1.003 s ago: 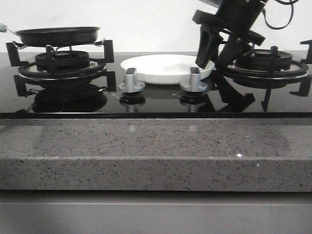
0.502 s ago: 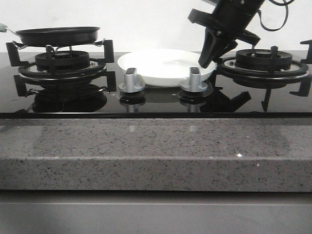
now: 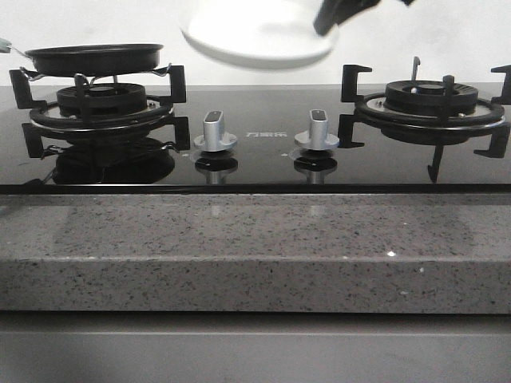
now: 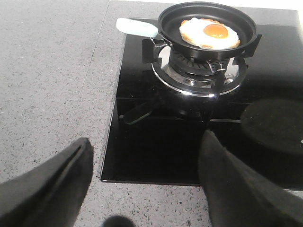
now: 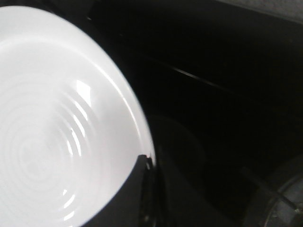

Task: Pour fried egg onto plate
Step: 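Lift the white plate with the right gripper and set it nearer the pan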

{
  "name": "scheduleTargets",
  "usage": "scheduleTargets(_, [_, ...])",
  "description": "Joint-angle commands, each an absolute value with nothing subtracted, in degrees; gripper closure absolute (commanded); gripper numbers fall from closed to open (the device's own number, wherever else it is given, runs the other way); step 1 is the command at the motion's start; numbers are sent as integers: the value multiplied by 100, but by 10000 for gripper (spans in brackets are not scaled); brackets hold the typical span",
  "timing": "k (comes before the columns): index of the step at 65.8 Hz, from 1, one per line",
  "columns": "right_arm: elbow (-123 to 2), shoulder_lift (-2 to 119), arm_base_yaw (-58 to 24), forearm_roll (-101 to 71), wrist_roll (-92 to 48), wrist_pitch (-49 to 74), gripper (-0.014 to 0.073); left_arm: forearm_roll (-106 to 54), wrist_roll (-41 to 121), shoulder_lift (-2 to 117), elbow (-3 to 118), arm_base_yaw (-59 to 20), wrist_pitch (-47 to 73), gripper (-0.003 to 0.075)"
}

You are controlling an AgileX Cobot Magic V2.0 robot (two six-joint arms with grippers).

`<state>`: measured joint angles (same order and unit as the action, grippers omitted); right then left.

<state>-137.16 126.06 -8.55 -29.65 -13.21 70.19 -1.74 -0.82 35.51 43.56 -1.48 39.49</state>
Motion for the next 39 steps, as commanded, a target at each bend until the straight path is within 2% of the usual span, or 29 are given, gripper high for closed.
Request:
scheduleTargets(1, [-14242, 12192, -844, -3498, -1345, 7350, 659, -228, -94, 3585, 4512, -134, 3559, 241])
scheduleTargets(22, [-14275, 11828, -1150, -2915, -637, 7700, 659, -228, -94, 3585, 4512, -134, 3559, 241])
scheduleTargets(39, [-13012, 10903, -1415, -2551, -625, 7694, 659, -228, -94, 3585, 4512, -134, 3559, 241])
